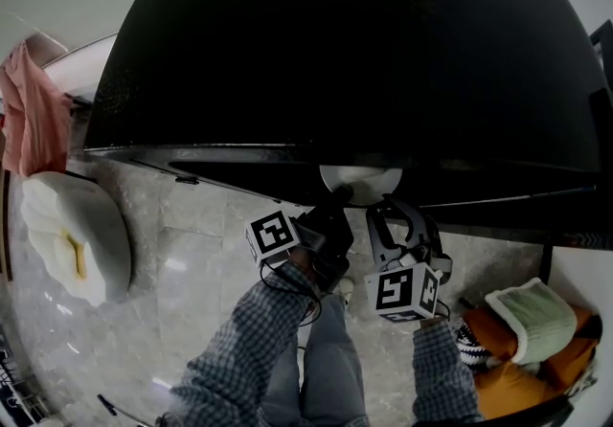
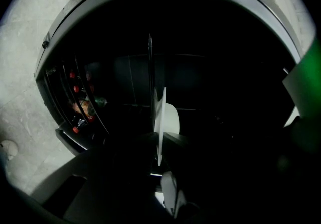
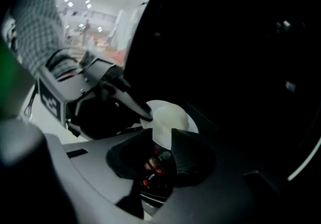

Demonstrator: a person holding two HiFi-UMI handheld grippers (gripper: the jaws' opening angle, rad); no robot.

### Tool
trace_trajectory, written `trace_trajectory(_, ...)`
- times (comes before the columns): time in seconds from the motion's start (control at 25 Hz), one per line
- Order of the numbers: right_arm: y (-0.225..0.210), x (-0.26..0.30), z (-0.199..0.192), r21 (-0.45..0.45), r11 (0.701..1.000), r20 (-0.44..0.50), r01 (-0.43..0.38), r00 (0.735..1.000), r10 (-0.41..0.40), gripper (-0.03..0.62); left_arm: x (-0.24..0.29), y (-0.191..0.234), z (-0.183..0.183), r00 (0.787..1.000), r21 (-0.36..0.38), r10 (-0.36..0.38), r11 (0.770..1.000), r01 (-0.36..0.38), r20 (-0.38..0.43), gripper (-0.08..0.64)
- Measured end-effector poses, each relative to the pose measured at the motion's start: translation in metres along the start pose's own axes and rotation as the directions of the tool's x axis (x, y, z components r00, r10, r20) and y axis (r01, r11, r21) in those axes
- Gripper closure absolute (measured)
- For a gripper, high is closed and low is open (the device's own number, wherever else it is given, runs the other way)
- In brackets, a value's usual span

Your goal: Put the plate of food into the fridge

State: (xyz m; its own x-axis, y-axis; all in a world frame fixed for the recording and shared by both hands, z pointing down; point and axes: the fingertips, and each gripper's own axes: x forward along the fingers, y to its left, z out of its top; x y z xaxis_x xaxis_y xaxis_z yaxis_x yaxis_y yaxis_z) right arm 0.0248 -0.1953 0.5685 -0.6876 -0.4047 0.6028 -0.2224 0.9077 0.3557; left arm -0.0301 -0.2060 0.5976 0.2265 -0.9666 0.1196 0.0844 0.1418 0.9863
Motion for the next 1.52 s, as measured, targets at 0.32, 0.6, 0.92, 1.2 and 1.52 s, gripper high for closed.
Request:
trace_trajectory(0.32,0.023,0.015,-0.006,-0.450,0.893,-0.075,-0.017,0.997,-0.019,0.498,-0.001,0.003,0.001,1.000,0.009,0.011,1.000,-0.011,-0.011,0.538)
trace_trajectory(0.6,0.024,0.019,-0.004,-0.524,0.851,-0.082,-0.002,0.996,-0.048,0.557,0.000,0.002,0.005,0.999,0.061,0.035,0.998,-0.033,-0.024,0.538)
trace_trajectory(0.92,0.019,0.029,0.000,-0.527,0.850,-0.082,0.005,0.995,-0.056,0.557,-0.006,-0.009,0.002,0.999,0.083,0.009,0.997,-0.005,-0.041,0.526)
trace_trajectory(1.2,0.012,0.040,0.006,-0.532,0.847,-0.085,0.009,0.994,-0.064,0.557,-0.029,-0.021,-0.018,0.999,0.054,-0.016,0.998,0.018,-0.051,0.526)
trace_trajectory(1.52,0.005,0.053,0.010,-0.515,0.857,-0.085,0.033,0.992,-0.089,0.556,-0.062,-0.017,-0.030,0.999,0.036,0.017,0.999,-0.015,-0.048,0.526)
